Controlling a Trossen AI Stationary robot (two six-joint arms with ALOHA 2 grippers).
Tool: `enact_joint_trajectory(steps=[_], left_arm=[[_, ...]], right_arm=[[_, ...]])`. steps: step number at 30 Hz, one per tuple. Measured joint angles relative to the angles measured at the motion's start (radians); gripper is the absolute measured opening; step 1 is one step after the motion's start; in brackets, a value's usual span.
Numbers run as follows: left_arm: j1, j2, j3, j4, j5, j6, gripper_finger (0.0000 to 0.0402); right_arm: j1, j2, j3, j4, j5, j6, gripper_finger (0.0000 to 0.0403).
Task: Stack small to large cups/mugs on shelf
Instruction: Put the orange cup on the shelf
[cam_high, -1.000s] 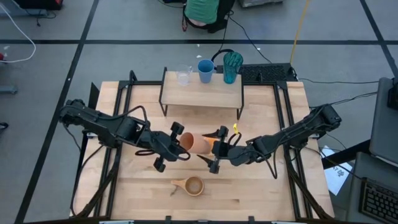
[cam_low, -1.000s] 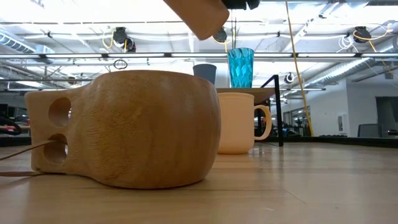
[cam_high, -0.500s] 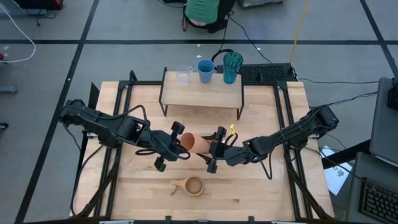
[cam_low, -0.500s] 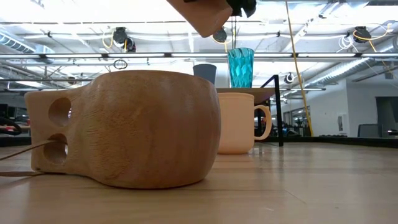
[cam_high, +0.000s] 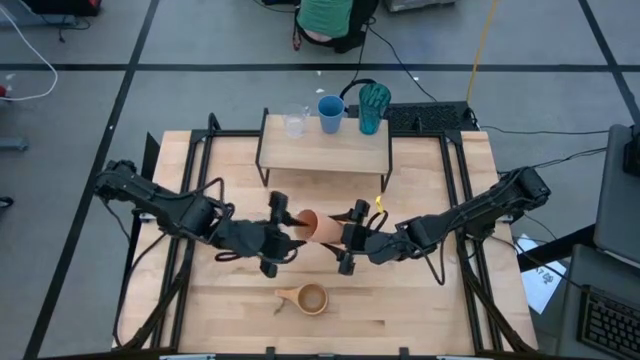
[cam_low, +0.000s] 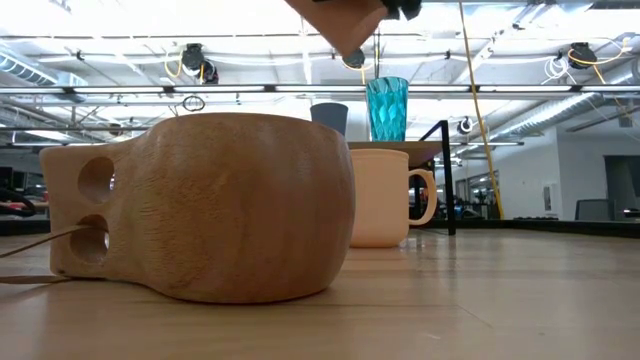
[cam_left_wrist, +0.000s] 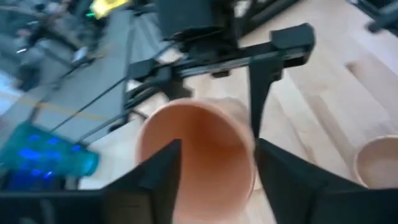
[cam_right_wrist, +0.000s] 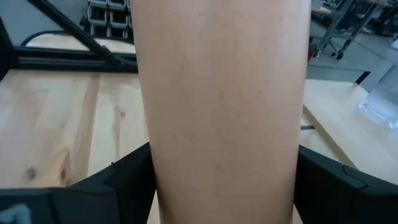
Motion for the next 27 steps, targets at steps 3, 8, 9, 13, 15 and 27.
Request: enact_joint_trajectory(steps=[3,8,9,13,15,27], left_arm=[[-0.040,-0.028,0.001,0.015,-0.105,-0.070,0.0239],[-0.115,-0.071,-0.006,-0.062,-0.215,-0.299,0.0249],[-0.132,-0.077,-0.020,-0.083,-0.248,-0.343,0.0246],[-0.178,-0.078,-0.130,-0.108,-0.384,-0.505,0.0224],[-0.186,-0.079,-0.198,-0.089,-0.414,-0.584,0.0214],[-0.053,-0.073,-0.505,0.719,-0.079,-0.549,0.0240]], right_arm=[[0.022,-0.027,0.000,-0.078,-0.004,0.026,0.0288],[0.070,-0.065,-0.013,-0.113,-0.005,0.037,0.0289],[0.076,-0.072,-0.029,-0.086,-0.005,0.036,0.0289],[0.098,-0.128,-0.156,0.124,-0.006,-0.004,0.0289],[0.101,-0.159,-0.250,0.320,-0.015,-0.044,0.0289],[0.026,-0.200,-0.616,1.173,-0.248,-0.126,0.0290]])
